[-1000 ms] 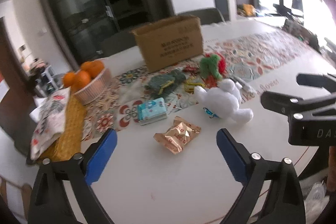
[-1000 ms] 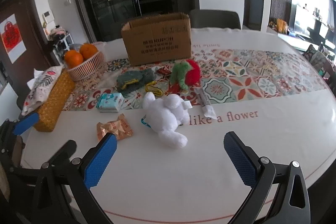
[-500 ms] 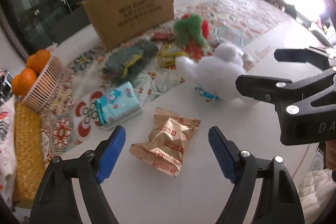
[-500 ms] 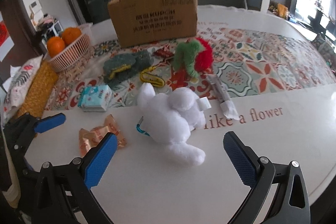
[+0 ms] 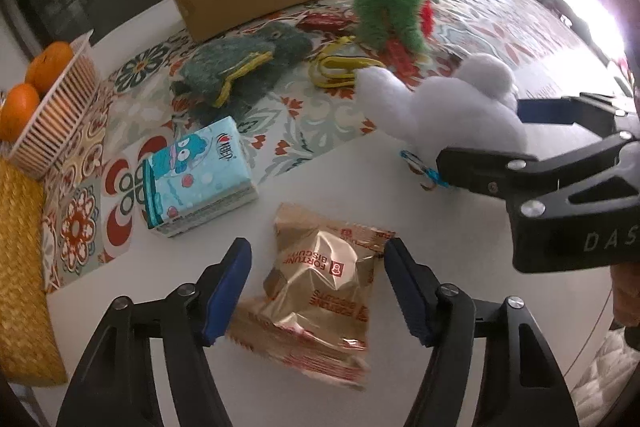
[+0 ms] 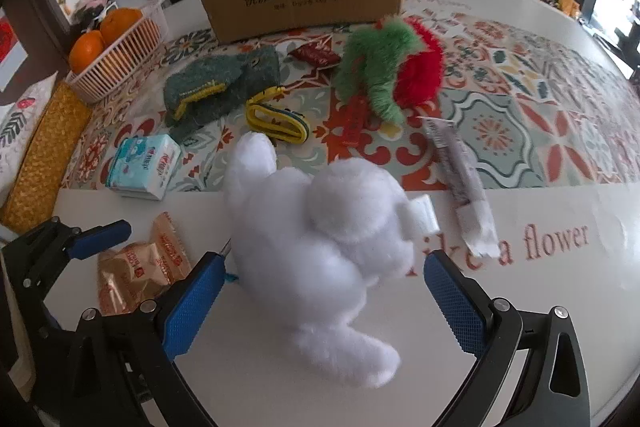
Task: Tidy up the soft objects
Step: 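Grasp the gold biscuit packet with left tool while right tool grasps the white plush bunny, then lift the biscuit packet and bunny and carry both toward the cardboard box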
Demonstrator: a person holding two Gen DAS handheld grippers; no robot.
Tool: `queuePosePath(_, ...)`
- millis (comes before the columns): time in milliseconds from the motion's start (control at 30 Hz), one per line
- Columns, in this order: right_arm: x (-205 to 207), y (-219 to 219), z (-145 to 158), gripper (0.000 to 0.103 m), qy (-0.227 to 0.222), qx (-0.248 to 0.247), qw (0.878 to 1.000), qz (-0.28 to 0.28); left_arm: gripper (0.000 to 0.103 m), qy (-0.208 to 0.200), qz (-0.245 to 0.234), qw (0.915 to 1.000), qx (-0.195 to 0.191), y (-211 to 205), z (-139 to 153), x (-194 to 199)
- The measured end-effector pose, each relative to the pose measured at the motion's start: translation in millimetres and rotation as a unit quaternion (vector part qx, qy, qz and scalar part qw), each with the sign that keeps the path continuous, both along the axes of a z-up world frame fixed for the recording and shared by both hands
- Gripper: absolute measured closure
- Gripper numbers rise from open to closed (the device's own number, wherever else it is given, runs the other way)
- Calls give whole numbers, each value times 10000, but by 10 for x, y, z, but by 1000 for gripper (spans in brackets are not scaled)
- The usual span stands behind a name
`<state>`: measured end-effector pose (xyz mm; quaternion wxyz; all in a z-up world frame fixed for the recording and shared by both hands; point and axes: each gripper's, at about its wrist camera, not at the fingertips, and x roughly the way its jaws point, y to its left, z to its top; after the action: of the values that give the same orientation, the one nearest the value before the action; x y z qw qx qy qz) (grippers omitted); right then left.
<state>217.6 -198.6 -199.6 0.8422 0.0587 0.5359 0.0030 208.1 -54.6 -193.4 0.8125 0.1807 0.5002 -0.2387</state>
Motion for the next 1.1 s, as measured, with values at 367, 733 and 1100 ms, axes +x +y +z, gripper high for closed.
queuePosePath(367, 200, 86, -173, 8, 168, -129, 9996, 210, 48, 83, 536, 9979, -343, 105, -43, 112)
queuePosePath(733, 186, 104, -157, 14, 153, -179, 9994, 240, 53, 115, 1038, 9931, -532, 223, -11, 89)
queuePosePath(1100, 59, 142, -45, 14, 38, -199, 9994, 266, 53, 20, 1466, 9872, -631, 326, 93, 14)
